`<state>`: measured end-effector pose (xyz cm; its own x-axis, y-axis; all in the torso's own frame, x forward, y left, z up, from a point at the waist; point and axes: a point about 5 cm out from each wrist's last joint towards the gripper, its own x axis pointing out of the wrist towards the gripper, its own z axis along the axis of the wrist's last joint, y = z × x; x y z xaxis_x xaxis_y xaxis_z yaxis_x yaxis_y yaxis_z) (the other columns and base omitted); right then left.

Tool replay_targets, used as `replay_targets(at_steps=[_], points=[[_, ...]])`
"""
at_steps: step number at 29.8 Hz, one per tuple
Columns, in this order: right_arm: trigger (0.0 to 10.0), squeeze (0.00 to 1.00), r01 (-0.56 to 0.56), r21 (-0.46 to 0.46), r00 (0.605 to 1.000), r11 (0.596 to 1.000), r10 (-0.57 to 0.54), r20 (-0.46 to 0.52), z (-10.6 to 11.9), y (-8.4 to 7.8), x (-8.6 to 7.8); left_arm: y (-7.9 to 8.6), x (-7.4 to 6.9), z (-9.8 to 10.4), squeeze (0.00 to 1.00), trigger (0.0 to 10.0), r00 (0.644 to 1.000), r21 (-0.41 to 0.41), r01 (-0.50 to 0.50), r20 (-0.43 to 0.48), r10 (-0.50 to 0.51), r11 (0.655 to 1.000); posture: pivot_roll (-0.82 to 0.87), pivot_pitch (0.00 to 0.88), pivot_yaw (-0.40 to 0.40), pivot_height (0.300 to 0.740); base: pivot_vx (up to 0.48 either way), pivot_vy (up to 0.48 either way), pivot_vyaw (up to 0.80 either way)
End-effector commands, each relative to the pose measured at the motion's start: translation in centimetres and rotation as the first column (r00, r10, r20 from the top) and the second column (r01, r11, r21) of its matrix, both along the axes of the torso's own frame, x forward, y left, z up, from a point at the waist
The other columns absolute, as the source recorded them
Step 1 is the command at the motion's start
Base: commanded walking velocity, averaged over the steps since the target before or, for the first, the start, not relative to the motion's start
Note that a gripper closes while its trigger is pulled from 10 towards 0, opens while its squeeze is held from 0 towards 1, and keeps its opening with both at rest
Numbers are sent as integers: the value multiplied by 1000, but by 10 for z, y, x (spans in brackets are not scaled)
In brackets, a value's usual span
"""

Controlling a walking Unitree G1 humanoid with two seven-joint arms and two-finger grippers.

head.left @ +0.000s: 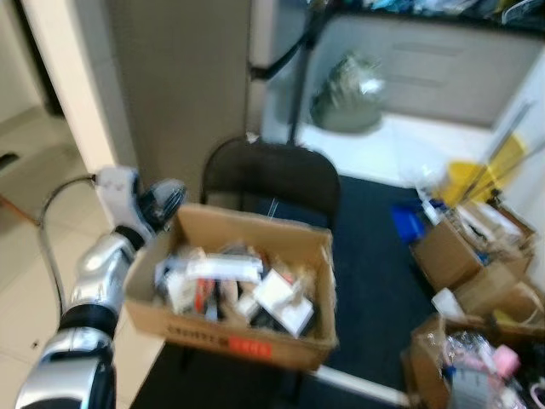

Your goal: Picking trash to rubbish bin

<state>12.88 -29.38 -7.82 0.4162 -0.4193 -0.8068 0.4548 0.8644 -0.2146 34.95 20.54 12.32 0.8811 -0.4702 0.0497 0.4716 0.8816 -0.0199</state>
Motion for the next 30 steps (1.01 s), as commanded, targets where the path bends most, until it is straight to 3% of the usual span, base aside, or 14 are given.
replay_targets(at_steps=[1,6,11,15,16,17,18,19,24,30], points=[[10000,0,-41,2,999,999,42,-19,-2,5,1,-5,-1,-12,0,10000,998,33,14,-59,-12,999,29,18,24,740,0,0,-800],[10000,0,-97,17,992,995,98,-82,-10,12,-18,20,0,-22,0,10000,970,105,-184,-142,198,977,13,29,25,740,0,0,-480],[10000,0,-129,22,985,991,130,-111,-13,13,-27,27,-5,-30,0,10000,960,86,-203,-181,215,975,-6,43,15,740,0,0,0],[10000,0,-162,18,975,987,163,-150,-14,9,-39,23,-11,-43,0,10000,954,85,-172,-233,187,981,-25,54,0,740,0,0,0],[10000,0,-170,15,973,985,170,-157,-14,7,-41,19,-12,-46,267,10000,957,76,-151,-240,165,986,-30,57,-5,740,0,0,0],[10000,0,-170,15,973,985,170,-157,-14,7,-41,19,-12,-46,267,10000,957,76,-151,-240,165,986,-30,57,-5,740,0,0,0],[10000,0,-177,12,971,984,176,-163,-14,6,-42,16,-13,-48,784,10000,958,59,-131,-247,142,990,-35,59,-11,740,0,0,0],[10000,0,-181,8,969,983,180,-168,-14,4,-44,13,-13,-49,1000,10000,960,51,-119,-248,128,992,-38,61,-17,740,0,0,0],[10000,0,-198,-4,964,980,194,-184,-12,-1,-47,9,-8,-41,1000,10000,972,60,-97,-207,107,993,-44,56,-26,740,0,0,0],[10000,0,-202,-6,963,979,197,-185,-12,-2,-46,2,4,-14,1000,10000,994,-37,-36,-103,32,999,-39,51,-24,740,0,0,0]])
